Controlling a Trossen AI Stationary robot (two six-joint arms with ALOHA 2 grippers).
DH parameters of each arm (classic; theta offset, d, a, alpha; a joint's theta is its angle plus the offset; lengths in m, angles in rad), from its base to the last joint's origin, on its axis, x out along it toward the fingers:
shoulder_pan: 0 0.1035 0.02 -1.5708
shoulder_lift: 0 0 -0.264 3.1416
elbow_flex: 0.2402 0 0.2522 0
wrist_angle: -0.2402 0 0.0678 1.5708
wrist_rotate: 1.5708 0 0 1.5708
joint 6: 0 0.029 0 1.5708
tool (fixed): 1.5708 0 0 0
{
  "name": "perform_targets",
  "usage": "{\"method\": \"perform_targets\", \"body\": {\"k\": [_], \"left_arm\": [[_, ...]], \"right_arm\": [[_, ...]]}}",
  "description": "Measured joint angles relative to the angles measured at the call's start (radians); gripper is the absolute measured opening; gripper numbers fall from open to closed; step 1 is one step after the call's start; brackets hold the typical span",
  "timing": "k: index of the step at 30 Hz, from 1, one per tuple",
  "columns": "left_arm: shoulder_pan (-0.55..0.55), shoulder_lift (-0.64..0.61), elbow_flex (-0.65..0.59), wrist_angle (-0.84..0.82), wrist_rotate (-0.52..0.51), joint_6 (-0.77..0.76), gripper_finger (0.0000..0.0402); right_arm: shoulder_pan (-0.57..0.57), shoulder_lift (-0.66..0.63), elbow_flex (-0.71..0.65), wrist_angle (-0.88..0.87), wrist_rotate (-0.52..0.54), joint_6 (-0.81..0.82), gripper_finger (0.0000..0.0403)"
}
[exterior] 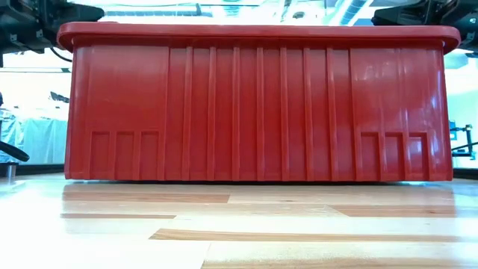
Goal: Pick and place slides into bin
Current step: Return to Home Position
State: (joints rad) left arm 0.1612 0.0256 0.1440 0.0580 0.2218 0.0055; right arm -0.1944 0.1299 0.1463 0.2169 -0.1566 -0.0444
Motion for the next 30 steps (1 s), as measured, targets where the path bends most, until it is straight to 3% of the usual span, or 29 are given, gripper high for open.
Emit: {"method": "perform_targets", "body": {"k": [30], "left_arm": [[0.000, 0.000, 0.001, -0.052, 0.000, -0.001, 0.0148]], "right_arm": [[0.000, 0.000, 0.000, 0.000, 0.000, 0.001, 0.0059]]}}
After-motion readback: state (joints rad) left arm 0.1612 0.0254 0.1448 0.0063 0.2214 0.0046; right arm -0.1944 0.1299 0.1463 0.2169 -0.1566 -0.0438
